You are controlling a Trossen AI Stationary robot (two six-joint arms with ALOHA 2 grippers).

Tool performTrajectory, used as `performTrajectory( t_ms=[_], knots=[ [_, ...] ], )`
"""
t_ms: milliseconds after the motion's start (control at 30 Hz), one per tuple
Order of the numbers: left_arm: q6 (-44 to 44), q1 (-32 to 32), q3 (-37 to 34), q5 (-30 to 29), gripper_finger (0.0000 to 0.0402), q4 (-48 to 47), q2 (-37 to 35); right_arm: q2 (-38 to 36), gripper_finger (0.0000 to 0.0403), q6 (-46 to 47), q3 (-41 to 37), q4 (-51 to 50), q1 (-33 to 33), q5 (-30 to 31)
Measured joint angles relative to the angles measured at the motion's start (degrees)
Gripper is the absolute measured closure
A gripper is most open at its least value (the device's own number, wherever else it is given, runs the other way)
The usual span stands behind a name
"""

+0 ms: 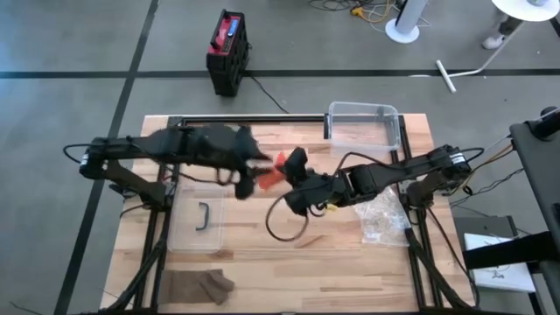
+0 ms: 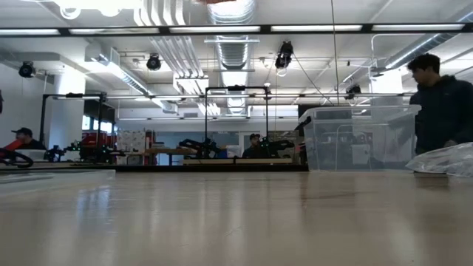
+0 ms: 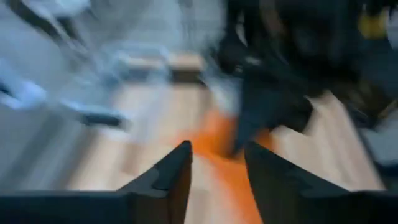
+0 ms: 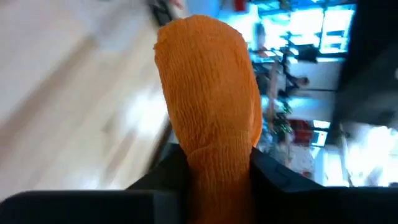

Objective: Roll bandage
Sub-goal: Roll the orange bandage

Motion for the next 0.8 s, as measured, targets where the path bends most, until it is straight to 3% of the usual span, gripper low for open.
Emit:
performTrajectory(
  t_ms=[100,200,333,433,500,667,800],
  knots=[
    [3.78,0.18,-0.32,-7.47,0.023,-1.38,-4.86,-2.15,0.0324,6.82,-0.15,-2.45,1.63,-4.16],
    [6.07,0.06,-3.82,-8.99,0.0205,1.55,-9.23,-7.7,0.0327,18.12,0.03,-5.66,1.61,-10.92],
    [7.47,-0.2,-15.6,-2.58,0.0184,17.78,-15.49,-13.63,0.0325,31.54,-1.02,-7.65,0.4,-25.8],
    [8.76,-0.27,-27.67,5.22,0.0177,38.94,-17.41,-17.51,0.0325,37.97,-2.84,-6.17,-1.3,-38.45],
    [10.56,-0.48,-35.4,10.17,0.0175,52.42,-16.5,-20.18,0.0328,40.94,-4.34,-2.52,-2.37,-43.23],
    [16.83,-0.76,-44.98,12.43,0.0175,83.1,-8.58,-22.75,0.0326,47.23,-7.78,2.5,-4.75,-44.57],
    [16.88,-0.49,-45.33,11.77,0.0183,92.98,-1.89,-22.63,0.0323,50.5,-8.69,3.58,-6.81,-37.13]
  ],
)
